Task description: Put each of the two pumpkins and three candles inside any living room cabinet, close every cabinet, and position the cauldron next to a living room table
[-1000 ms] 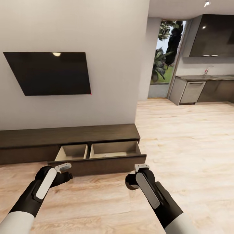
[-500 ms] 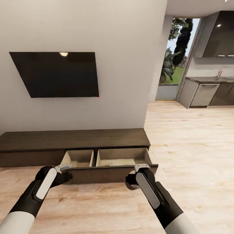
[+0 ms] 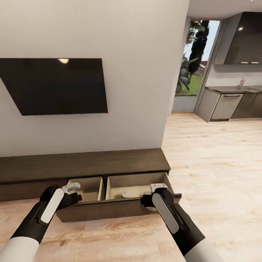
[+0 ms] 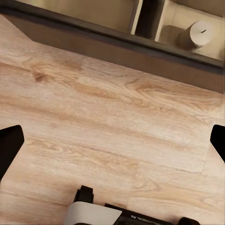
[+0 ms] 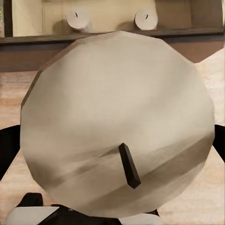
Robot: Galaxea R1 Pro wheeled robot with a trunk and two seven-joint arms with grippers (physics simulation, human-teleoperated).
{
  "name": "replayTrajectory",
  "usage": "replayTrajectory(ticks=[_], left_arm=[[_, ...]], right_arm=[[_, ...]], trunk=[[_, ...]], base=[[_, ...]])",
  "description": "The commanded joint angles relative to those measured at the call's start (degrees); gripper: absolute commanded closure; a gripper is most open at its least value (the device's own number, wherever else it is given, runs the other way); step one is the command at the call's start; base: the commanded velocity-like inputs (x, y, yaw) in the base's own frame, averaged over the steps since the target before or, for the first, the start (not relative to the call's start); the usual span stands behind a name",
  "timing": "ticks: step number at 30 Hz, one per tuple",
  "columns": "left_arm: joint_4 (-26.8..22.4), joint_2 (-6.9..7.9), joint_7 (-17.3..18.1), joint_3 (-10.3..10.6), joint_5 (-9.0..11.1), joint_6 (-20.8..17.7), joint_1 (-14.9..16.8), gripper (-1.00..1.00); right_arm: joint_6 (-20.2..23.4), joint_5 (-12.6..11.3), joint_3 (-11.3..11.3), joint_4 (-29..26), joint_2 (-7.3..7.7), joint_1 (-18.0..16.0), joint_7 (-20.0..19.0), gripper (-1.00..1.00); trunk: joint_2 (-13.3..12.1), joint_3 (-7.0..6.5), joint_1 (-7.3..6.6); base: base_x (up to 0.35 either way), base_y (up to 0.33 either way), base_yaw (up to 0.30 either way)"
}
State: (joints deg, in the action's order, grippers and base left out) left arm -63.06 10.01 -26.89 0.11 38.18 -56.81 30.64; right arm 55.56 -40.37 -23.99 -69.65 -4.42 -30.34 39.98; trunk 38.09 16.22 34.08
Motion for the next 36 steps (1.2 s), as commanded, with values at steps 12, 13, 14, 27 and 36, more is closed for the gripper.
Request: replayTrajectory(ticks=[12,13,14,27,36], left_arm=[[0.0,0.01,-0.5,0.1,0.5,-0.1,0.0,-1.0],[0.0,0.01,-0.5,0.1,0.5,-0.1,0.0,-1.0],[0.0,0.01,-0.5,0.1,0.5,-0.1,0.0,-1.0],[0.0,-0.07,-0.5,0.1,0.4,-0.1,0.0,-1.0],[0.0,-0.13,-0.5,0.1,0.4,-0.1,0.0,-1.0]], right_arm=[[0.0,-0.5,-0.2,-0.1,-0.07,-0.1,0.8,1.0],[0.0,-0.5,-0.2,-0.1,-0.07,-0.1,0.8,1.0],[0.0,-0.5,-0.2,-0.1,-0.07,-0.1,0.8,1.0],[0.0,-0.5,-0.2,-0.2,-0.07,-0.1,0.8,1.0],[0.0,-0.5,-0.2,-0.2,-0.07,-0.1,0.7,1.0]], trunk=[[0.1,0.08,0.05],[0.1,0.08,0.05],[0.1,0.08,0.05],[0.1,0.08,0.05],[0.1,0.08,0.05]], base=[[0.336,0.009,-0.001],[0.336,-0.025,0.0],[0.334,-0.029,0.0],[0.258,-0.073,0.0],[0.148,-0.103,0.0]])
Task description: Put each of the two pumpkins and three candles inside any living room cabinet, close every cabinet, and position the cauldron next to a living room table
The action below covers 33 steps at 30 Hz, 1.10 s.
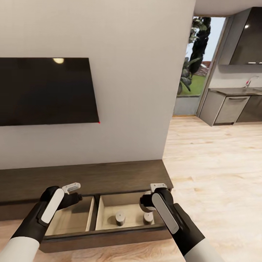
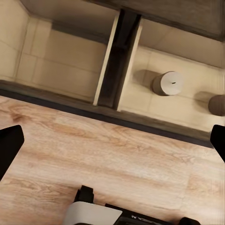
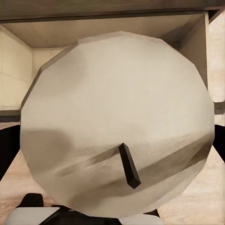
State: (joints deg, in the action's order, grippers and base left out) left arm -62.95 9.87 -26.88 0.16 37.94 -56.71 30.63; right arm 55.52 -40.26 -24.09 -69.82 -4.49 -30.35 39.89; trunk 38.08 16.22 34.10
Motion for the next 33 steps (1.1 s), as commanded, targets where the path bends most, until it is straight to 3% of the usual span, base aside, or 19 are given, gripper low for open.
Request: replayTrajectory(ticks=[1,16,23,33], left_arm=[[-0.1,0.0,-0.5,0.0,0.6,-0.2,0.0,-1.0],[0.0,-0.19,-0.5,0.0,0.6,-0.2,0.0,-1.0],[0.0,-0.27,-0.5,0.1,0.5,-0.2,0.0,-1.0],[0.0,-0.2,-0.5,0.1,0.3,-0.1,0.0,-1.0]], right_arm=[[0.0,-0.6,-0.1,0.0,0.01,-0.1,0.8,1.0],[0.0,-0.6,-0.1,-0.1,0.01,-0.1,0.8,1.0],[0.1,-0.6,-0.2,-0.1,0.01,-0.1,0.8,1.0],[0.1,-0.6,-0.2,-0.1,0.01,-0.1,0.8,1.0]], trunk=[[0.1,0.08,0.03],[0.1,0.08,0.03],[0.1,0.08,0.03],[0.1,0.08,0.03]], base=[[0.06,-0.063,0.0],[0.008,-0.036,0.0],[0.0,0.0,0.168],[0.017,-0.031,0.018]])
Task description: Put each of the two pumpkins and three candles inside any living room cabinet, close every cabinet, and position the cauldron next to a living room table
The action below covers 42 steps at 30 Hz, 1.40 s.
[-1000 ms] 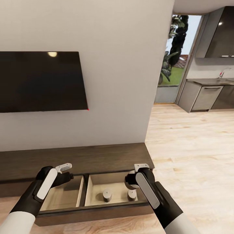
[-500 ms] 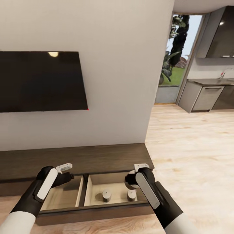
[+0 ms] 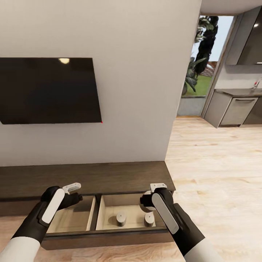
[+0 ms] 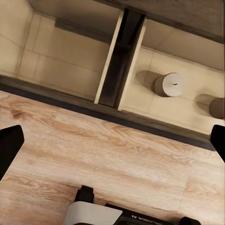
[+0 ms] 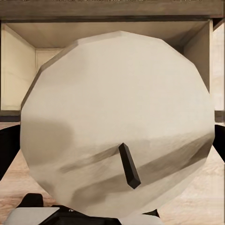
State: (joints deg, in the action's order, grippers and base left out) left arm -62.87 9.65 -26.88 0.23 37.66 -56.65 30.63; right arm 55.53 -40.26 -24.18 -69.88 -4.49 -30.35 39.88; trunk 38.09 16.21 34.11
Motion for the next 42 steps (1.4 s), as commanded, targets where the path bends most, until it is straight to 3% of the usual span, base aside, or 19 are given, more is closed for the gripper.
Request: replayTrajectory(ticks=[1,42], left_arm=[[-0.1,0.02,-0.5,0.0,0.6,-0.1,0.0,-1.0],[0.1,-0.01,-0.5,0.0,0.4,0.0,0.0,-1.0]], right_arm=[[0.1,-0.6,-0.1,-0.1,0.01,-0.1,0.8,1.0],[0.1,-0.6,-0.2,-0.1,0.01,-0.1,0.7,1.0]], trunk=[[0.1,0.09,0.02],[0.1,0.09,0.02]], base=[[0.085,-0.135,0.001],[0.068,-0.074,0.028]])
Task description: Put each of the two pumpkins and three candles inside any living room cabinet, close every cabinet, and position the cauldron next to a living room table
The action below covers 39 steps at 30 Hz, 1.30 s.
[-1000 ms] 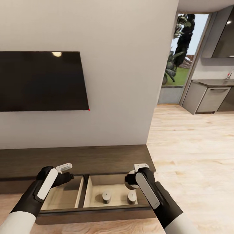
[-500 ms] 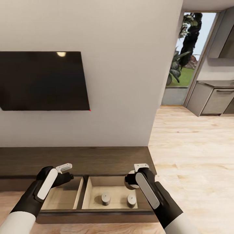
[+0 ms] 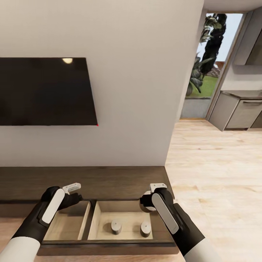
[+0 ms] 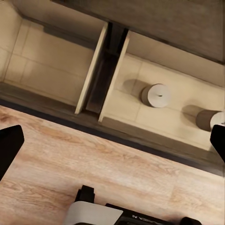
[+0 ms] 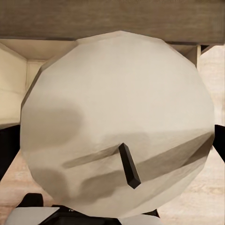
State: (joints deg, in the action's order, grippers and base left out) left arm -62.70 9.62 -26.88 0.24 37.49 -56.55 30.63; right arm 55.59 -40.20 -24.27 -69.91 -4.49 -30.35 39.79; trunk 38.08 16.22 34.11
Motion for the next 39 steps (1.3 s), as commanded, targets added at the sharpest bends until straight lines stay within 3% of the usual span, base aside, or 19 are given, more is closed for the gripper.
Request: replayTrajectory(ticks=[1,14,30,33,35,39], left_arm=[[-0.1,0.0,-0.5,0.0,0.6,-0.1,0.0,-1.0],[-0.6,-0.05,-0.5,0.1,0.6,-0.1,0.0,-1.0],[-1.0,-0.12,-0.5,0.1,0.8,-0.2,0.0,-1.0],[-3.6,-0.07,-0.4,0.0,1.3,-0.3,0.0,-1.0],[-7.6,-0.04,-0.4,0.0,2.4,-0.4,-0.2,-1.0],[-14.9,0.24,-0.4,-0.1,7.9,-0.5,-1.9,-1.0]], right_arm=[[0.0,-0.7,-0.1,0.0,0.01,-0.1,0.8,1.0],[0.0,-0.6,0.0,0.0,0.07,-0.1,0.7,1.0],[-0.1,-0.5,0.4,0.5,0.14,-0.1,0.7,1.0],[-0.6,-0.6,1.0,0.9,0.17,-0.1,0.7,1.0],[-1.0,-0.6,2.0,1.0,0.16,-0.1,0.8,1.0],[-1.3,-0.5,2.9,1.0,0.27,-0.1,0.7,1.0]], trunk=[[0.1,0.09,0.02],[0.1,0.09,0.02],[6.5,2.96,3.54],[7.7,3.5,4.2],[8.5,3.86,4.64],[10.1,4.57,5.51]], base=[[0.056,-0.024,0.0],[0.014,-0.003,0.0],[0.0,0.0,0.0],[0.0,0.0,0.0],[0.0,0.0,0.0],[0.0,0.0,0.0]])
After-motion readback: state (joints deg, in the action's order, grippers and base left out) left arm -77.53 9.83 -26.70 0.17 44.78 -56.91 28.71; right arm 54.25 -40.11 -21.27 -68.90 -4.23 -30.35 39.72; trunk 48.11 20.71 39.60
